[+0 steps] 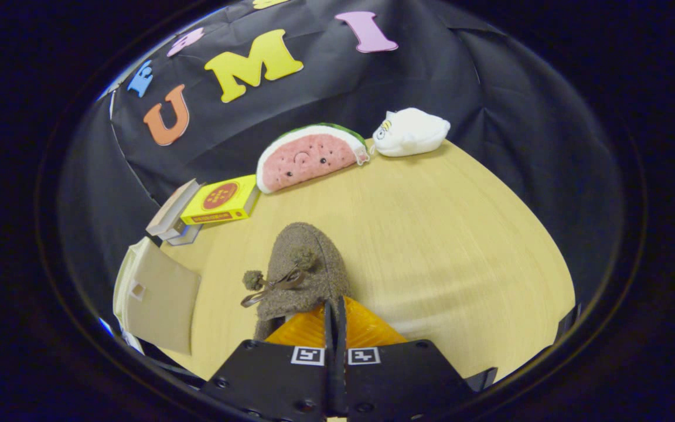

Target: Open the storage box then place both shoes into the box .Put the left shoe in first, then the right shoe, with the right side of both shoes facing outward in a uniform manner.

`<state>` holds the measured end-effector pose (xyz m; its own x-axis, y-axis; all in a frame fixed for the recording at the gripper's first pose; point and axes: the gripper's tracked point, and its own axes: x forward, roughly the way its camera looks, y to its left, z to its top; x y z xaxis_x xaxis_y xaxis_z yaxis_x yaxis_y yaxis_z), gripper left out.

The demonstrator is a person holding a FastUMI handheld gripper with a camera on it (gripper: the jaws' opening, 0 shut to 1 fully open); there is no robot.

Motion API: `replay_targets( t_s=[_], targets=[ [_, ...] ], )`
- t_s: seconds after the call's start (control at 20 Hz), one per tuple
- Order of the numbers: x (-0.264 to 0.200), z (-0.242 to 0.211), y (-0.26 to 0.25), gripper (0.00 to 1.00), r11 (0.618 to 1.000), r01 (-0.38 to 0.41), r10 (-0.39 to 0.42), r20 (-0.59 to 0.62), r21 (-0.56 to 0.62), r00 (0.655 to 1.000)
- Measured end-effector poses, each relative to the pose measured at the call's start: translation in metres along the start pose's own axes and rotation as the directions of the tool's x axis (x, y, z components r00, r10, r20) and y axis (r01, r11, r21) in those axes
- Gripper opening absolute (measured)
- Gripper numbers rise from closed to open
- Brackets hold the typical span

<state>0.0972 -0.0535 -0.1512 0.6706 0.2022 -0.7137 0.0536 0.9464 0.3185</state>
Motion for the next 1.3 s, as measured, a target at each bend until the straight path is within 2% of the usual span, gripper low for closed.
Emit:
replay_targets(
  t_s=[0.2, 0.45, 0.6, 0.8, 1.05, 1.3],
  targets=[
    [-0.039, 0.021, 0.077, 0.0, 0.996, -0.053, 0.05, 0.055, 0.065, 0.997],
    [-0.071, 0.036, 0.187, 0.0, 0.993, -0.098, 0.09, 0.116, 0.073, 0.989],
    [-0.071, 0.025, 0.251, 0.0, 0.992, -0.121, 0.115, 0.114, 0.044, 0.987],
    [-0.062, -0.008, 0.328, 0.0, 0.986, -0.156, 0.15, 0.09, 0.064, 0.985],
    [-0.037, -0.049, 0.384, 0.0, 0.988, -0.151, 0.148, 0.057, 0.043, 0.987],
    [-0.018, -0.067, 0.389, 0.0, 0.992, -0.116, 0.111, 0.083, 0.054, 0.99]
  ],
)
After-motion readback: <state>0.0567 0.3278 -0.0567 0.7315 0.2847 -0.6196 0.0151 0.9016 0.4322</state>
